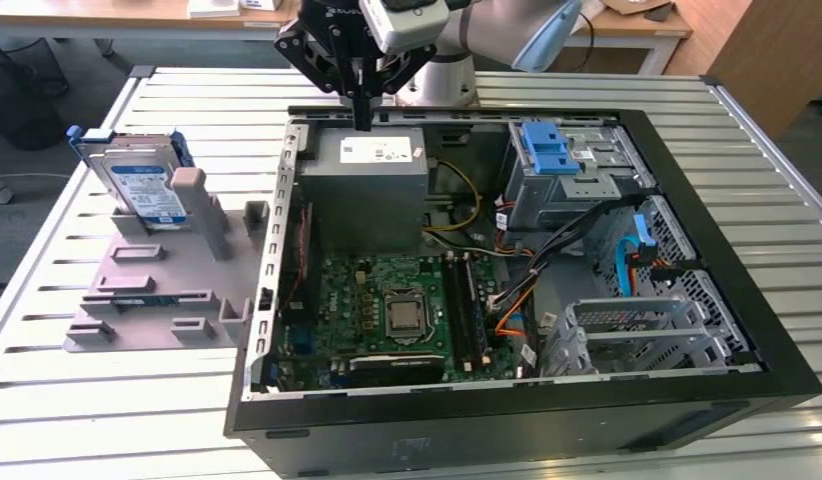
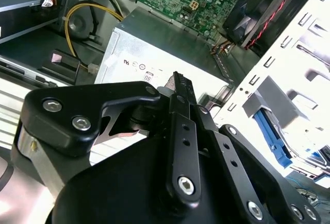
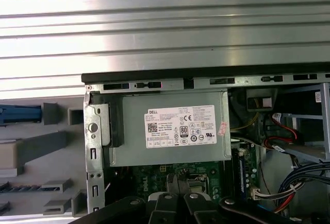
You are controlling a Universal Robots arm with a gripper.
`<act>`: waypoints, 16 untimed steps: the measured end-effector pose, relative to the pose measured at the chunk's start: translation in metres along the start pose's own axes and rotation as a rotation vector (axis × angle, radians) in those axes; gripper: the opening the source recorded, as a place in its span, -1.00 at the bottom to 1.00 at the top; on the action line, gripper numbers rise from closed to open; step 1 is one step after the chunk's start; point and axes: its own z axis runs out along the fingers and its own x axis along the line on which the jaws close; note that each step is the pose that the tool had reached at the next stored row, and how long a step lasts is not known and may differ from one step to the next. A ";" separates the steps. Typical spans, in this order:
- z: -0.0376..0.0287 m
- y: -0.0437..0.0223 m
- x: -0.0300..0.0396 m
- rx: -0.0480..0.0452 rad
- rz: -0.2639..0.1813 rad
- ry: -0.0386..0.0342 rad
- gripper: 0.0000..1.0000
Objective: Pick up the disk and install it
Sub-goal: 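Reach for the disk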
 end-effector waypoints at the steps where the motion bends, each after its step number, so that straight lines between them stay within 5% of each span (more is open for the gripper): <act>1: 0.0000 0.0000 0.0003 0.0000 0.000 -0.0001 -0.79; 16: 0.0001 -0.0003 0.0044 0.0000 0.000 0.0000 -0.79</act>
